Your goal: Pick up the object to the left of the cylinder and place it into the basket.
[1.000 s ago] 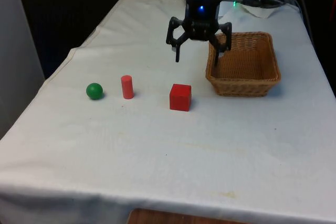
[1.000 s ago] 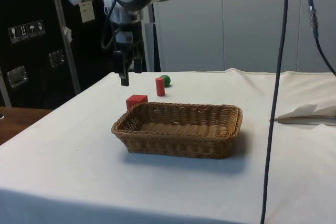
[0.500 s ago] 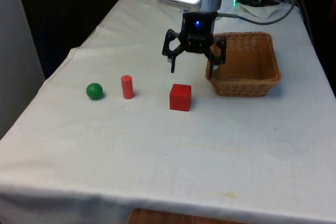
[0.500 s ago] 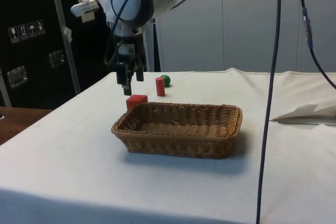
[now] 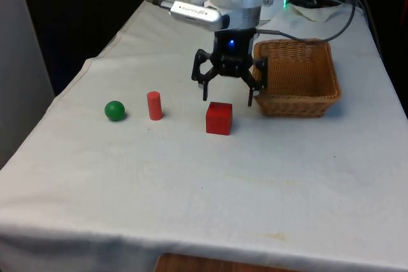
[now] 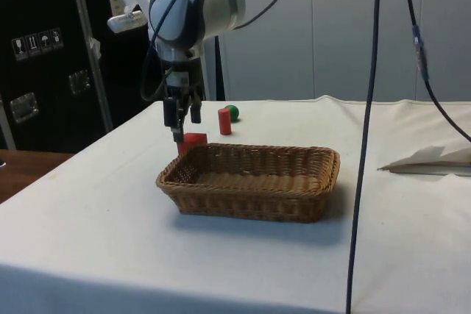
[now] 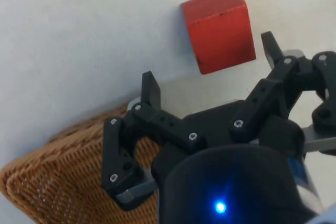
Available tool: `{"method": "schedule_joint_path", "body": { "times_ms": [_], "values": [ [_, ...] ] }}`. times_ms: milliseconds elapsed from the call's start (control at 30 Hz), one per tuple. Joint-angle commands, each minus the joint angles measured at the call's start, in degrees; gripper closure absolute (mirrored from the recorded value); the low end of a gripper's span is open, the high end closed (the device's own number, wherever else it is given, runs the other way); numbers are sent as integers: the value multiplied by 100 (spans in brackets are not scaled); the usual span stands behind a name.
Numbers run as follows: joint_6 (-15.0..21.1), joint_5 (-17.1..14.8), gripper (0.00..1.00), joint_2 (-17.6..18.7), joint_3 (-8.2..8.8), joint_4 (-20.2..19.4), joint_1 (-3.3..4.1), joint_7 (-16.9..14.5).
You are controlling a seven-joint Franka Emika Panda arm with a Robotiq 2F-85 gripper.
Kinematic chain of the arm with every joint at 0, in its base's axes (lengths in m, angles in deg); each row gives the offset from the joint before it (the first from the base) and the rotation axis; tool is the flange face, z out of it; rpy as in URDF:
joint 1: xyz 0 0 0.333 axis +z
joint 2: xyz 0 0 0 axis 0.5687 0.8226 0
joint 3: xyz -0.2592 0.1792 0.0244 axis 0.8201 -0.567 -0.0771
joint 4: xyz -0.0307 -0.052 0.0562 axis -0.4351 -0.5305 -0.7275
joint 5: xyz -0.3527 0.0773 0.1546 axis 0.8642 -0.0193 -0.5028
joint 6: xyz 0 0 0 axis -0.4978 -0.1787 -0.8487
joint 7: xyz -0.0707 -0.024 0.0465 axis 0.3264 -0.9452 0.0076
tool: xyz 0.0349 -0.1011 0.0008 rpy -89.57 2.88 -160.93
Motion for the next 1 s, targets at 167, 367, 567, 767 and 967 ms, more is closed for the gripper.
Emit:
{"method": "schedule_joint_path", "body": {
  "times_ms": [167,367,567,767,967],
  "values": [
    [0,-74,0,132,0,46,-11,-57],
    [52,-229,0,321,-69,149,-86,-195],
    [57,-315,0,458,-69,223,-109,-264],
    [46,-332,0,567,-69,286,-126,-281],
    [34,-332,37,613,-63,321,-132,-281]
  ]
}}
